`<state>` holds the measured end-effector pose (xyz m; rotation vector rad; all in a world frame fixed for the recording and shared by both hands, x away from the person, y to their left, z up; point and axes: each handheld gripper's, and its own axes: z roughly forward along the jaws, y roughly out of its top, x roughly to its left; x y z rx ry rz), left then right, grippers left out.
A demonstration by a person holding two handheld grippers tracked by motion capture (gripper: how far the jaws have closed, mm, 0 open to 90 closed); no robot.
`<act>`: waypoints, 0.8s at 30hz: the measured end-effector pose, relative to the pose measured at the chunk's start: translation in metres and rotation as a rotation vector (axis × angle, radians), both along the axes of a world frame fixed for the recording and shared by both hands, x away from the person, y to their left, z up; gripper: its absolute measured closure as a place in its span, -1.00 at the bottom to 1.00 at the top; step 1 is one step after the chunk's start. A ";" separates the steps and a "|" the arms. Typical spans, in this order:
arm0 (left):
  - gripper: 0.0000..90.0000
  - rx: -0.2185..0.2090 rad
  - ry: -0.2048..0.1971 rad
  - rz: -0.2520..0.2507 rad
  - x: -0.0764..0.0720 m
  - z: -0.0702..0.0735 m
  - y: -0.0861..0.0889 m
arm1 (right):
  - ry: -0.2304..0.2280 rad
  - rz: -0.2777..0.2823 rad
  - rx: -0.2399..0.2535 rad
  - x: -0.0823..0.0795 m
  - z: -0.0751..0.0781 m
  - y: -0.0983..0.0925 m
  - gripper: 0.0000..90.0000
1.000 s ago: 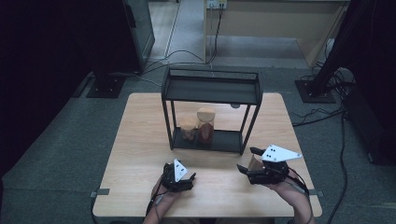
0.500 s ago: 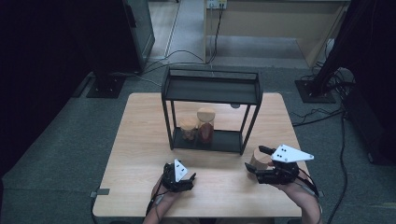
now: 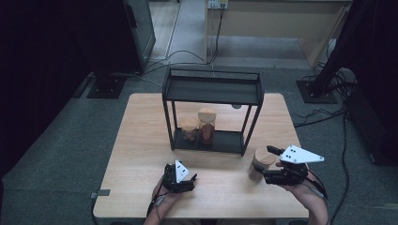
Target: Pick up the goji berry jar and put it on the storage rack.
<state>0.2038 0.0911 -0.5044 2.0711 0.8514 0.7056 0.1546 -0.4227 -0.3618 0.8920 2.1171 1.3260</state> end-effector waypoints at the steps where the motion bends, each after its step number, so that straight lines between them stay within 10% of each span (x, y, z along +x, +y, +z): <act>1: -0.53 0.000 0.000 0.000 0.000 0.000 0.000 | 0.001 -0.004 -0.002 0.000 0.000 -0.001 -0.53; 24: -0.53 -0.001 -0.001 0.002 0.000 0.000 0.000 | 0.024 -0.042 -0.027 0.002 -0.002 -0.013 -0.53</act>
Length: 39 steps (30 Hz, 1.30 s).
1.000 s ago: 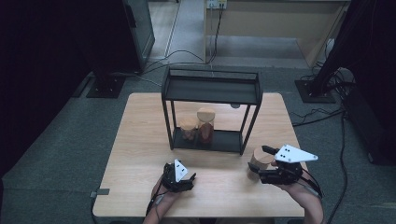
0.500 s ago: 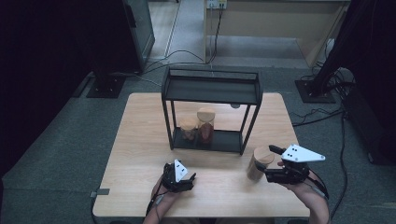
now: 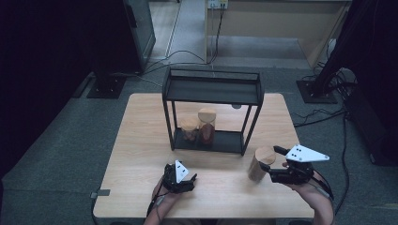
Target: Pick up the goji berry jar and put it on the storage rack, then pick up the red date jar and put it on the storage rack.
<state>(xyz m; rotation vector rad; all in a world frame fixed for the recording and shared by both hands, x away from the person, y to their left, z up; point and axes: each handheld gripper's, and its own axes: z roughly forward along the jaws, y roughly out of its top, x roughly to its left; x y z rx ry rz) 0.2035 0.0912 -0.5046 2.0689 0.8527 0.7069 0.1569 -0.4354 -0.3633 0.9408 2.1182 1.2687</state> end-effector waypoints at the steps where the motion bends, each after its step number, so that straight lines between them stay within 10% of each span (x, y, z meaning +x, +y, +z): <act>1: -0.53 0.000 0.000 0.000 0.000 0.000 0.000 | 0.003 -0.002 0.000 0.000 0.000 -0.001 -0.53; 39: -0.53 0.001 -0.002 -0.001 0.000 0.000 0.000 | 0.079 -0.031 -0.052 0.017 -0.008 0.001 -0.53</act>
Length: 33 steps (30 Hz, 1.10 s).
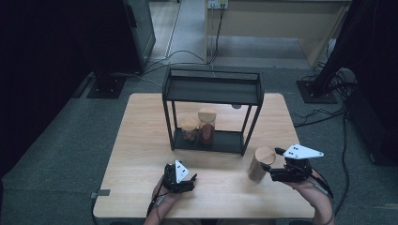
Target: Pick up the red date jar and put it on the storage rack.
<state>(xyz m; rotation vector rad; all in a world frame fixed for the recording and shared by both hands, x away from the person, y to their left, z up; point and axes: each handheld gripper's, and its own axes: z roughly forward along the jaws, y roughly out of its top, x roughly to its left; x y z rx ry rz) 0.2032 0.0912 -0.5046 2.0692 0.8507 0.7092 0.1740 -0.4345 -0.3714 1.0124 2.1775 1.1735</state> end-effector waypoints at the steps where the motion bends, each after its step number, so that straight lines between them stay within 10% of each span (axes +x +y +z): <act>1: -0.53 0.000 0.000 0.000 0.000 0.000 0.000 | 0.002 -0.001 -0.005 0.001 0.000 0.001 -0.53; 33: -0.53 0.000 0.001 0.000 0.000 0.000 0.000 | 0.042 -0.014 -0.028 0.014 -0.010 0.008 -0.56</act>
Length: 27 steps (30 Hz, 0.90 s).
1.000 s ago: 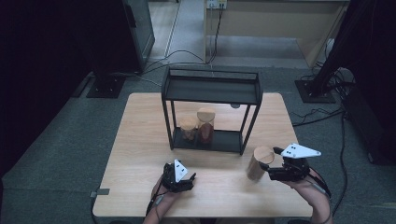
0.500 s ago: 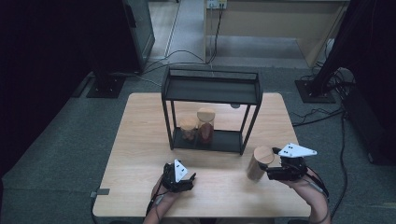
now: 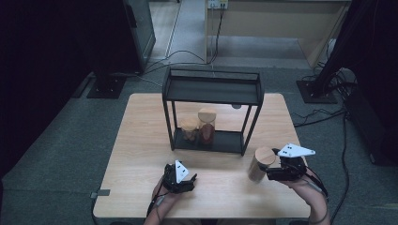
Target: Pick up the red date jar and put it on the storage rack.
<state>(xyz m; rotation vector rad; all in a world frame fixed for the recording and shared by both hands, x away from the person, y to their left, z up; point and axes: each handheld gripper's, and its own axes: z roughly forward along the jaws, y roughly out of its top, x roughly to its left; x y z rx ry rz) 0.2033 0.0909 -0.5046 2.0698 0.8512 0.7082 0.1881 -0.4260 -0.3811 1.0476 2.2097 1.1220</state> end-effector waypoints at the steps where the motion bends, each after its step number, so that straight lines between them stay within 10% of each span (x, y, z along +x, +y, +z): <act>1: -0.53 0.001 0.000 0.000 0.000 0.000 0.000 | 0.001 0.000 0.001 0.000 0.000 0.000 -0.56; 27: -0.53 0.002 0.001 -0.002 0.000 0.000 0.000 | 0.046 0.009 -0.010 0.020 -0.018 0.009 -0.51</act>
